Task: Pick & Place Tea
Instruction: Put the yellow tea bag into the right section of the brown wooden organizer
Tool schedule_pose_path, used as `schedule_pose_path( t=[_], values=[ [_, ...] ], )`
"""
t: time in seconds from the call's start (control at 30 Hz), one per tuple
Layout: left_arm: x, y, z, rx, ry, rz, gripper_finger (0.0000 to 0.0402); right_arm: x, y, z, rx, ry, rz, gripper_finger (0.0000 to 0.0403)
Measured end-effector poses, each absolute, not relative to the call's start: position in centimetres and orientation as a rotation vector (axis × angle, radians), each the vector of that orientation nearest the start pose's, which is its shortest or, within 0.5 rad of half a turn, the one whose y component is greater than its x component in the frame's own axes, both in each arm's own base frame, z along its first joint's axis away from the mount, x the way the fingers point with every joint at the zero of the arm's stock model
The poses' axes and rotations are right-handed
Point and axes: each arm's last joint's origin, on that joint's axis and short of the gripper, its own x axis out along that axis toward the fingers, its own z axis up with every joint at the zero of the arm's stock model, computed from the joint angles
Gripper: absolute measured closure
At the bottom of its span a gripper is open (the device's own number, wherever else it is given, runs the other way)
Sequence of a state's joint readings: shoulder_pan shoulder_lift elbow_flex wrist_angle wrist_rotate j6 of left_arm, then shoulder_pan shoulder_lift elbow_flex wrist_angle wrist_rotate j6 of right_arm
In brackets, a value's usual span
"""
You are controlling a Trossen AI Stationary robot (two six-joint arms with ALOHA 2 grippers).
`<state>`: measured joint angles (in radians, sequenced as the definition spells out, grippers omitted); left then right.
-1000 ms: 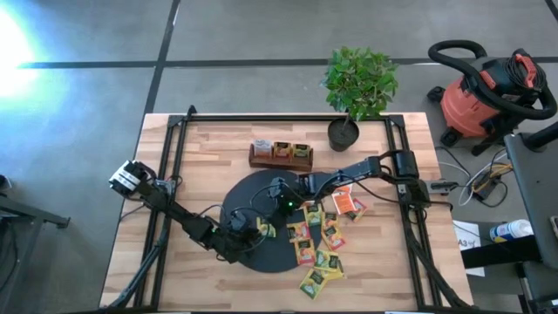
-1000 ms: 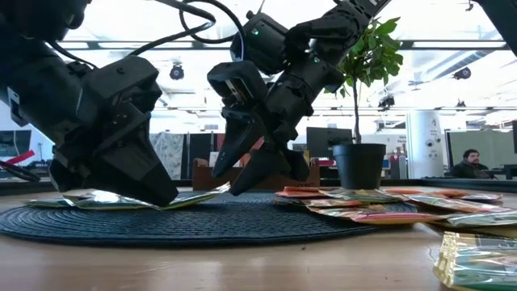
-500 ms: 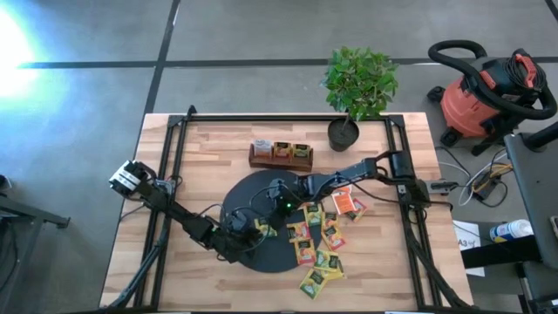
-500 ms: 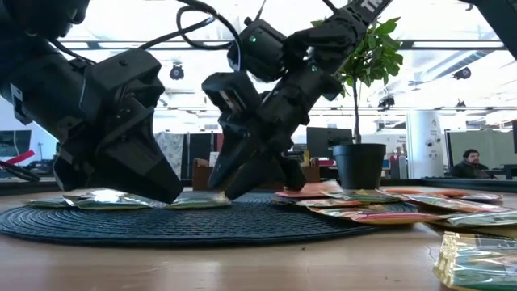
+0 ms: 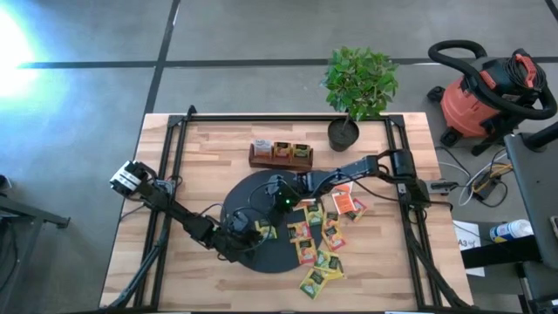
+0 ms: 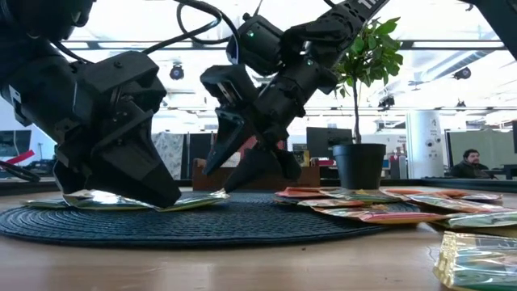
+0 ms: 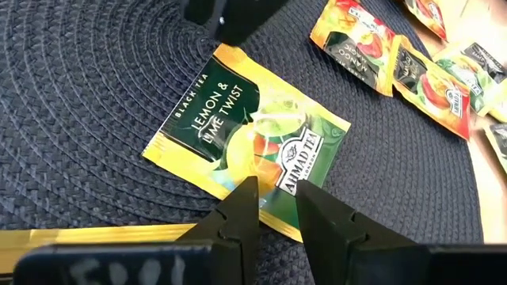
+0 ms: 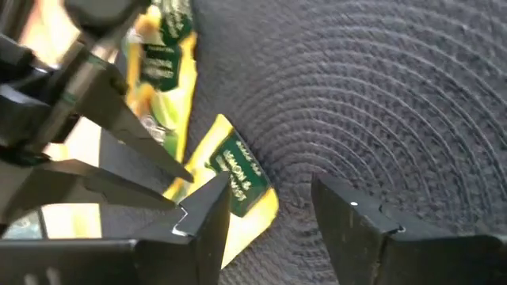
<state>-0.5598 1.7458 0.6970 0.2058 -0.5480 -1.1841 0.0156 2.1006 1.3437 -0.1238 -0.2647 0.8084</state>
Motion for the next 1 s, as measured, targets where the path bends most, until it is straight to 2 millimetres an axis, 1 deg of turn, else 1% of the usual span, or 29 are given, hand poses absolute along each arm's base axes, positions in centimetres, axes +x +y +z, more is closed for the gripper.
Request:
schedule_pose_path(
  t=[0.1, 0.2, 0.33, 0.43, 0.57, 0.67, 0.8, 1.0],
  values=[
    [26.3, -14.7, 11.1, -0.687, 0.607, 0.399, 0.0312, 43.4, 1.8, 13.3, 0.847, 0.944, -0.095, 0.0222],
    [26.2, -14.5, 11.0, -0.681, 0.601, 0.411, 0.0312, 43.3, 2.3, 12.6, 0.863, 0.982, -0.048, 0.022],
    [26.2, -14.4, 10.9, -0.683, 0.599, 0.412, 0.0312, 43.4, 2.8, 11.9, 0.879, 1.005, -0.027, 0.022],
    [26.2, -14.4, 10.9, -0.684, 0.597, 0.411, 0.0312, 43.6, 2.8, 12.0, 0.893, 1.008, 0.004, 0.022],
    [26.2, -14.3, 10.9, -0.684, 0.596, 0.413, 0.0312, 44.1, 3.0, 12.5, 0.91, 0.965, 0.078, 0.0223],
    [26.3, -14.3, 10.9, -0.684, 0.595, 0.415, 0.0312, 44.6, 3.1, 13.2, 0.908, 0.934, 0.105, 0.0232],
    [26.3, -14.2, 10.9, -0.683, 0.593, 0.418, 0.0312, 44.7, 3.1, 13.3, 0.906, 0.933, 0.105, 0.0252],
    [26.3, -14.3, 11.0, -0.684, 0.585, 0.42, 0.0312, 44.4, 3.1, 13.1, 0.876, 0.96, 0.093, 0.0302]
  ],
)
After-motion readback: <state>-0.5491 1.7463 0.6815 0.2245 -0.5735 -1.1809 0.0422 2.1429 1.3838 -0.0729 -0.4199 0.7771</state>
